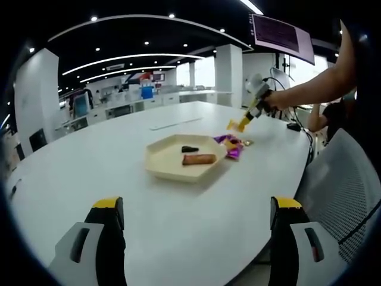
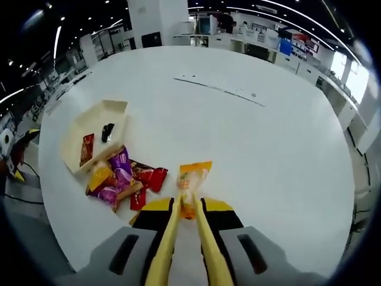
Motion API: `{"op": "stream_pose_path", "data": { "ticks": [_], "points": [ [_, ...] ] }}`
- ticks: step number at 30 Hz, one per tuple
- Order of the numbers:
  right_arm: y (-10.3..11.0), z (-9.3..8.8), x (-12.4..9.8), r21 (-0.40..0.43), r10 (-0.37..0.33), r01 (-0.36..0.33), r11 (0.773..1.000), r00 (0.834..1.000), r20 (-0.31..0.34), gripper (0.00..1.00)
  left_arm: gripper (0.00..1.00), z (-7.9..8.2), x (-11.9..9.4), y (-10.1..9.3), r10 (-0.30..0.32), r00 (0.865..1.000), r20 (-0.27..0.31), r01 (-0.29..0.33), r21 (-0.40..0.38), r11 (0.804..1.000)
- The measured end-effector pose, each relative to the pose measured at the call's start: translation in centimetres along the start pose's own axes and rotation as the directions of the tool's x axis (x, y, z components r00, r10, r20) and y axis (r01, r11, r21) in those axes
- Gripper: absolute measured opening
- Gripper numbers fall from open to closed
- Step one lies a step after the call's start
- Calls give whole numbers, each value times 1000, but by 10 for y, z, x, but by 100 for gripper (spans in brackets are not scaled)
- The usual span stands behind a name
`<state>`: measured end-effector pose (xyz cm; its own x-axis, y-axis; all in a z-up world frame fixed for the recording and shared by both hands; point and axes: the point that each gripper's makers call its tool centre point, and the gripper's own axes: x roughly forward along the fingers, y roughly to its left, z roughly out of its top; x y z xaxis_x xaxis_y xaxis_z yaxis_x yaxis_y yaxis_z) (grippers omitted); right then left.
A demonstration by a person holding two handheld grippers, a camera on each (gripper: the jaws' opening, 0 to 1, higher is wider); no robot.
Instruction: Place the target food into the container with the food tongs after gripping and lifting it, then release it inside without dropping or visibly crushing the food.
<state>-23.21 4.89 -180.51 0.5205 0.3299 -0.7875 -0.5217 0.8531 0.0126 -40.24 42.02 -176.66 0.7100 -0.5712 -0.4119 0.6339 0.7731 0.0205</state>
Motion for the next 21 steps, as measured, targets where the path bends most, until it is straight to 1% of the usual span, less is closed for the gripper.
{"op": "stream_pose_path", "data": {
  "ticks": [4, 9, 13, 14, 20, 21],
  "points": [
    [-1, 10, -6, -4, -1, 1, 1000, 1000, 24, 17, 99, 0, 0, 0, 0, 1000, 3, 0, 0, 1000],
    [8, 25, -11, -17, 12, -11, 1000, 998, 53, 17, 99, 1, 0, 0, 0, 1000, 11, 0, -4, 1000],
    [17, 37, -11, -33, 25, -23, 999, 997, 72, 17, 99, 2, 0, 1, 2, 1000, 11, -2, -4, 1000],
    [21, 41, -11, -30, 38, -36, 999, 996, 79, 17, 99, 2, 0, 1, 2, 1000, 11, -2, -3, 1000],
    [42, 60, -10, -49, 66, -61, 997, 992, 107, 18, 99, 1, 0, 0, 0, 1000, 10, 0, -2, 1000],
    [49, 68, -9, -58, 76, -70, 996, 990, 118, 18, 99, 1, 0, 0, 0, 1000, 10, 0, -1, 1000]
  ]
}}
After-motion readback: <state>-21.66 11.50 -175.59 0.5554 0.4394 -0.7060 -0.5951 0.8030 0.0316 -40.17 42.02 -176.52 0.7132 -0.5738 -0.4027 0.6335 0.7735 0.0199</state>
